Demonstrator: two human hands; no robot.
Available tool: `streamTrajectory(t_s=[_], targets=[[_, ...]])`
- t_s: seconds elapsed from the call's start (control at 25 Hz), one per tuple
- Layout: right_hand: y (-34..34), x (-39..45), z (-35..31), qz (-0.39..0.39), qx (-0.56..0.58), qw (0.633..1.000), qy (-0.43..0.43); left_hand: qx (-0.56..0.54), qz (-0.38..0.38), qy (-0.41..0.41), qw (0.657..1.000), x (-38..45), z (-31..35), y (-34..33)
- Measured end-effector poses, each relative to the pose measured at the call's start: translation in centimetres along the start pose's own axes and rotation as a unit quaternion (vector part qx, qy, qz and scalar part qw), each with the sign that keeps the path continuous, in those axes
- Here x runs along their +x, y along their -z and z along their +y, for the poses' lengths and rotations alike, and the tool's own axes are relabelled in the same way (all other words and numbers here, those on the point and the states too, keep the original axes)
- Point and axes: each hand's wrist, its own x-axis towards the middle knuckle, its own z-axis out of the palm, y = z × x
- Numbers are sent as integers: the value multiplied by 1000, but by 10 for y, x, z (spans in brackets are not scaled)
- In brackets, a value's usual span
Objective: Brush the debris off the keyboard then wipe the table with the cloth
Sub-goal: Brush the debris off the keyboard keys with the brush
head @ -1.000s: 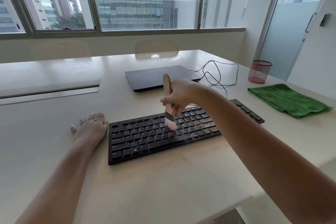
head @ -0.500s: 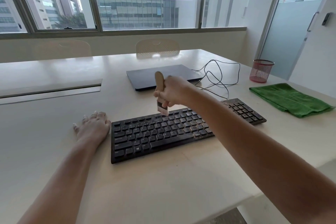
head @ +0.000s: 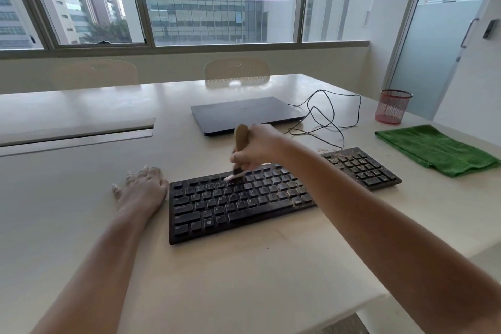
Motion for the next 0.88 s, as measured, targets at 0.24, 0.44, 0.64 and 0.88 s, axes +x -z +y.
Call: streamTrajectory(t_s=[0.24, 0.44, 0.64, 0.88], targets=[[12, 6, 13, 52, 70, 996, -7, 1, -2, 6, 1000, 3, -2, -2], [11, 6, 23, 29, 76, 996, -33, -3, 0, 5, 1000, 2, -1, -2], [-7, 5, -17, 36, 85, 995, 27, -13, 3, 7, 1000, 2, -1, -2], [-47, 19, -54, -41, 143, 988, 41, -11, 2, 1, 1000, 1, -5, -2]])
